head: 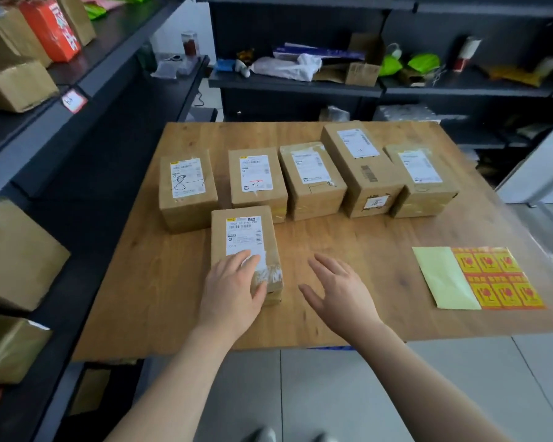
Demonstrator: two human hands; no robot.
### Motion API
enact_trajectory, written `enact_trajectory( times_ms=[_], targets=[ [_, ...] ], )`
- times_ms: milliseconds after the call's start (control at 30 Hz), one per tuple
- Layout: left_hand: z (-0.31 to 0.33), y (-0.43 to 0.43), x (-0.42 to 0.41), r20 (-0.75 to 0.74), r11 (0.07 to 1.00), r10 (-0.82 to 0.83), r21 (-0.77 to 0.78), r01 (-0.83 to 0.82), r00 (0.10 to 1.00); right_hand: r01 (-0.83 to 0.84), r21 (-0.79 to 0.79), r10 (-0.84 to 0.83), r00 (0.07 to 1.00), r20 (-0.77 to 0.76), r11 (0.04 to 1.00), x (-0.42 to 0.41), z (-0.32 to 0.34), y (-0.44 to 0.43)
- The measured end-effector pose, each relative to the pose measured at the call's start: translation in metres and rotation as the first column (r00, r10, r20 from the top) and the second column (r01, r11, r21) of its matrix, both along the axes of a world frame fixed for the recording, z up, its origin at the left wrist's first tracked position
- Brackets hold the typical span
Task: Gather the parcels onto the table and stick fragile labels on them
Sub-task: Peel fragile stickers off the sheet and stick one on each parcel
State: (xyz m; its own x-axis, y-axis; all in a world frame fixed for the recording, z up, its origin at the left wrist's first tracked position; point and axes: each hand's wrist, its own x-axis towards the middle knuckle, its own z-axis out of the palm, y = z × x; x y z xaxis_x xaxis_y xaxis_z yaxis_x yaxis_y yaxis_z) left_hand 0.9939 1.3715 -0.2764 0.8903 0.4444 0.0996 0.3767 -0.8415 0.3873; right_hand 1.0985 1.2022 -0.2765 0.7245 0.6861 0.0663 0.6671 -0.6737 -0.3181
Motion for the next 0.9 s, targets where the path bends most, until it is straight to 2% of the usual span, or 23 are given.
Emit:
enact_trajectory(
  times_ms=[200,367,700,900],
  targets=[
    [0.006,-0.058,0.043,-0.003,0.986,-0.163,0.039,0.163,0.987,0.142,0.031,-0.144,0.986,0.079,0.989,0.023,0.001,-0.072],
    [0.003,-0.113,0.092,-0.031,0.966,-0.254,0.037,0.255,0.967,0.242,0.026,-0.243,0.967,0.075,0.97,0.06,-0.005,-0.14],
    [-0.014,-0.229,0.2,-0.065,0.959,-0.281,-0.002,0.282,0.957,0.299,-0.114,-0.3,0.954,0.005,0.948,0.164,-0.02,-0.269],
    [-0.046,-0.274,0.258,-0.191,0.966,-0.259,-0.049,0.255,0.947,0.289,-0.247,-0.323,0.94,-0.107,0.925,0.222,-0.048,-0.313]
  ],
)
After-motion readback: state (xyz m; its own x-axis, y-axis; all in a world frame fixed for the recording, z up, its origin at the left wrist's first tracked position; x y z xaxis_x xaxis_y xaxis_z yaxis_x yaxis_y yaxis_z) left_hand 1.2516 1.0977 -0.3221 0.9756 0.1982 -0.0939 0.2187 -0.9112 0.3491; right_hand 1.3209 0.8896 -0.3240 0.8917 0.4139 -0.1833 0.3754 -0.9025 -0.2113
